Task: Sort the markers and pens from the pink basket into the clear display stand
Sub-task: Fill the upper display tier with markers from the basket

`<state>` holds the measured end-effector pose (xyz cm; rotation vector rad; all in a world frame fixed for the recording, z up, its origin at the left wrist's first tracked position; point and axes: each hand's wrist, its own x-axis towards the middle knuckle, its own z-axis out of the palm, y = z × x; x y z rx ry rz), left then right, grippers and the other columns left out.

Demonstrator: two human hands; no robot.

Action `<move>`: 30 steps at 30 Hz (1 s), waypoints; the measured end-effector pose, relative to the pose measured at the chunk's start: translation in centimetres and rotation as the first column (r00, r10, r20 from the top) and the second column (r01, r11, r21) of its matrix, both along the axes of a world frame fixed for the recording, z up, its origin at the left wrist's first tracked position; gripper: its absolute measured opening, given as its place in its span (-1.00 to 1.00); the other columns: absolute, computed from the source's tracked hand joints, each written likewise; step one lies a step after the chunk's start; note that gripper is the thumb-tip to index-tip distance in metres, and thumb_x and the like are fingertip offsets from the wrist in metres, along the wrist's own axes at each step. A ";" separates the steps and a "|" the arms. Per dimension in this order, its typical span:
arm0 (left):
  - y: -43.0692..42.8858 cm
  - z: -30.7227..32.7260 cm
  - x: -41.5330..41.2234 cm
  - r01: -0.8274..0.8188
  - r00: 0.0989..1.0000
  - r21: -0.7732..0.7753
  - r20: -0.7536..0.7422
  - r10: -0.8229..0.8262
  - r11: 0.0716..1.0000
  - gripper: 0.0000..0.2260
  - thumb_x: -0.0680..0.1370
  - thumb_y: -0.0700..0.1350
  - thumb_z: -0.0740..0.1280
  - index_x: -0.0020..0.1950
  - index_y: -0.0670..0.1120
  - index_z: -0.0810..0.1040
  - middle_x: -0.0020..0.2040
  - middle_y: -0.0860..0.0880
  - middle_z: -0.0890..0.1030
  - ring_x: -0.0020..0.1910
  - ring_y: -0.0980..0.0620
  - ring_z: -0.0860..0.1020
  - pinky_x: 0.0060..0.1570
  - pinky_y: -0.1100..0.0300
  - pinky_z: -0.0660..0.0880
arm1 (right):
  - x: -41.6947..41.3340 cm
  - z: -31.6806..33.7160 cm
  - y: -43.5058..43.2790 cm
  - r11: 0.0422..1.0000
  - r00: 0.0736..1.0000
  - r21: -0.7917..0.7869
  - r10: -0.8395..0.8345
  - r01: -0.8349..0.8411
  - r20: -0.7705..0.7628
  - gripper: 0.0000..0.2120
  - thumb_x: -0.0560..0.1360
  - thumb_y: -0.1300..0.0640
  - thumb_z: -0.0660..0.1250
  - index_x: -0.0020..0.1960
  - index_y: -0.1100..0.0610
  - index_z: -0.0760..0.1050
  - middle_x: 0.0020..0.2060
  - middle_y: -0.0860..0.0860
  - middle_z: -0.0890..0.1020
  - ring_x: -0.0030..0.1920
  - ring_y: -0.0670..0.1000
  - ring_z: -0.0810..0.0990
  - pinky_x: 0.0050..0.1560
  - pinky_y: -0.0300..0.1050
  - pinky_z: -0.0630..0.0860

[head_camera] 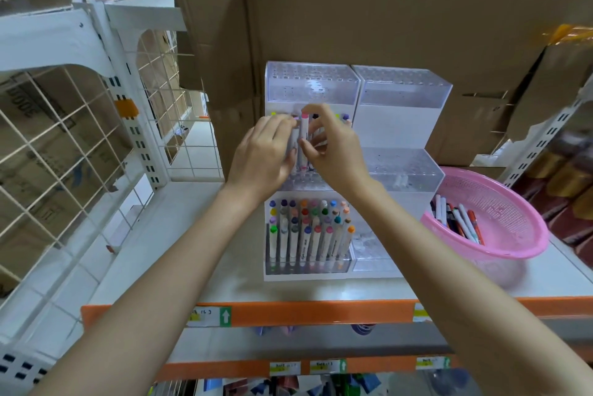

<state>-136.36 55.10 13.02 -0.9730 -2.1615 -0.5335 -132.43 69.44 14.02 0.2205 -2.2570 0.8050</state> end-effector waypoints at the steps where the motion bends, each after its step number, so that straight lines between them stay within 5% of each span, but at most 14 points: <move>1: -0.1 0.0 0.0 0.004 1.000 -0.005 0.003 -0.004 1.000 -0.62 0.43 -0.25 0.39 0.24 -0.25 0.49 0.20 -0.19 0.55 0.23 -0.16 0.49 0.23 0.00 0.43 | 0.0 -0.2 0.0 1.000 1.000 0.013 0.004 -0.004 0.006 -0.60 0.44 0.31 0.40 0.23 0.12 0.41 -0.22 -0.03 0.53 -0.29 -0.02 0.56 -0.19 -0.06 0.59; 6: -0.7 0.0 0.1 -0.018 1.000 -0.079 -0.022 0.017 0.997 -0.56 0.43 -0.26 0.37 0.31 -0.21 0.47 0.31 -0.16 0.51 0.34 -0.13 0.43 0.36 0.02 0.29 | 0.0 -0.4 0.1 0.999 1.000 0.033 0.007 -0.007 0.020 -0.60 0.45 0.30 0.40 0.24 0.13 0.39 -0.21 -0.08 0.50 -0.31 -0.07 0.53 -0.18 -0.17 0.55; 10: -1.1 0.1 0.0 -0.044 0.999 -0.131 -0.027 0.041 0.990 -0.54 0.44 -0.24 0.35 0.35 -0.18 0.45 0.34 -0.14 0.48 0.37 -0.11 0.41 0.35 -0.05 0.30 | -0.2 -0.5 0.2 0.998 1.000 0.063 0.002 -0.003 0.017 -0.63 0.46 0.28 0.40 0.20 0.08 0.39 -0.25 -0.05 0.51 -0.31 -0.06 0.54 -0.01 0.05 0.59; 14: -1.2 0.5 0.1 -0.039 0.999 -0.147 -0.029 0.035 0.988 -0.54 0.44 -0.25 0.37 0.34 -0.18 0.46 0.33 -0.14 0.50 0.35 -0.12 0.43 0.32 -0.07 0.31 | -0.3 -0.2 0.2 0.999 1.000 0.047 -0.017 0.017 -0.001 -0.67 0.45 0.31 0.40 0.17 0.13 0.42 -0.28 -0.01 0.51 -0.32 -0.02 0.55 -0.20 -0.06 0.59; 26: -1.2 0.5 0.0 -0.010 1.000 -0.130 0.014 0.012 0.991 -0.51 0.43 -0.30 0.34 0.37 -0.17 0.43 0.34 -0.14 0.48 0.36 -0.12 0.41 0.34 -0.02 0.33 | 0.1 -0.5 0.4 0.990 0.998 0.139 -0.035 0.027 0.050 -0.68 0.46 0.28 0.39 0.17 0.18 0.40 -0.29 0.00 0.51 -0.32 0.05 0.53 -0.22 0.03 0.57; 30: -1.3 0.7 0.1 -0.015 1.000 -0.136 0.009 0.017 0.991 -0.50 0.42 -0.31 0.33 0.37 -0.17 0.43 0.34 -0.13 0.48 0.35 -0.12 0.41 0.34 -0.04 0.34 | 0.4 0.1 0.8 0.973 0.997 0.213 -0.081 0.083 -0.018 -0.72 0.49 0.20 0.37 0.18 0.18 0.44 -0.16 0.03 0.52 -0.16 0.06 0.50 -0.24 -0.06 0.48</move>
